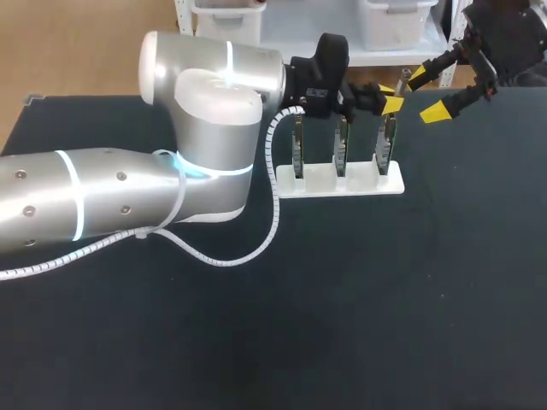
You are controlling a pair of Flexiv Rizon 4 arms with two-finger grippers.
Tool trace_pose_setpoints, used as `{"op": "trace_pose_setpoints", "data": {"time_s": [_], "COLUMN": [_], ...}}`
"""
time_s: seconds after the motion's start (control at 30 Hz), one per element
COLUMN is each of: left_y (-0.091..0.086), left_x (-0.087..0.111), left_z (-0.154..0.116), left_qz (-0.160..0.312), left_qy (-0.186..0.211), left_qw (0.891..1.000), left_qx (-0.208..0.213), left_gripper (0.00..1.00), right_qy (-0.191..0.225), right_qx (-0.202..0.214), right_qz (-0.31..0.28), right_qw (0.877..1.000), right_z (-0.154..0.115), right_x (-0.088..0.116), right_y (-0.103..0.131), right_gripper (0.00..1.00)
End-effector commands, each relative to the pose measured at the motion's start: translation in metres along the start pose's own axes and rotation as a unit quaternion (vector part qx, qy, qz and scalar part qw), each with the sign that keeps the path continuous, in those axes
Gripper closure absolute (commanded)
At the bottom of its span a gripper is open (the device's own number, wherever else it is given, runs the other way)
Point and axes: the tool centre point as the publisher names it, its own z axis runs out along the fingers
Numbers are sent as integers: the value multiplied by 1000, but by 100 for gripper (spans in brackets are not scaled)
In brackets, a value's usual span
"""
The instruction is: Pick up the optical module with the left hand, and insert it into the network port with the right hand.
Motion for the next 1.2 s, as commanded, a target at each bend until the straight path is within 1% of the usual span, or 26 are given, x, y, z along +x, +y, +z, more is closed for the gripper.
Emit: {"op": "trace_pose_setpoints", "data": {"time_s": [0.03,0.17,0.23,0.83,0.9,1.07,1.13,1.2], "left_y": [-1,0,0,0,0,0,0,0], "left_x": [1,2,1,1,1,1,1,1], "left_z": [0,0,1,1,1,1,1,1], "left_qz": [-5,-4,6,6,6,6,6,6], "left_qy": [1,0,-5,-5,-5,-5,-5,-5], "left_qw": [1000,1000,1000,1000,1000,1000,1000,1000], "left_qx": [-2,-1,5,5,5,5,5,5], "left_gripper": [100,100,100,100,100,100,100,100], "right_qy": [-1,-1,-1,-1,12,12,8,-12], "right_qx": [0,0,0,0,12,27,29,30], "right_qz": [-1,-1,-1,-1,-7,-9,-17,-18], "right_qw": [1000,1000,1000,1000,1000,1000,999,999], "right_z": [0,0,0,0,-5,-16,-19,-21], "right_x": [1,1,1,1,2,3,1,-1], "right_y": [0,0,0,0,-1,-5,-6,-8], "right_gripper": [0,0,0,0,0,0,0,0]}}
